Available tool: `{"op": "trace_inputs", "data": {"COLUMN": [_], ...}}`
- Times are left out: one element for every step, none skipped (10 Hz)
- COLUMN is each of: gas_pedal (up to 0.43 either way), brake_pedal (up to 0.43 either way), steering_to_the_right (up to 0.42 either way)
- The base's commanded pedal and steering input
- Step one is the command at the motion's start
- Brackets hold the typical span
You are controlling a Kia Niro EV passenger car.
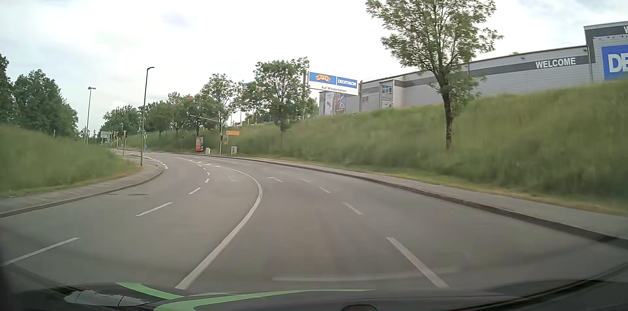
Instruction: Follow the waypoints while adhering to traffic rules and regulations
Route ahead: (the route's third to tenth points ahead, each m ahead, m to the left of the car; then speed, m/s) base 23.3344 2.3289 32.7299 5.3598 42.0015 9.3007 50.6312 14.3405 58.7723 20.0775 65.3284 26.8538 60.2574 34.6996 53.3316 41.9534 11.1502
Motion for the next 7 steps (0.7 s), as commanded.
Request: {"op": "trace_inputs", "data": {"gas_pedal": [0.047,0.047,0.047,0.047,0.047,0.047,0.047], "brake_pedal": [0.000,0.000,0.000,0.000,0.000,0.000,0.000], "steering_to_the_right": [-0.039,-0.039,-0.039,-0.039,-0.039,-0.039,-0.039]}}
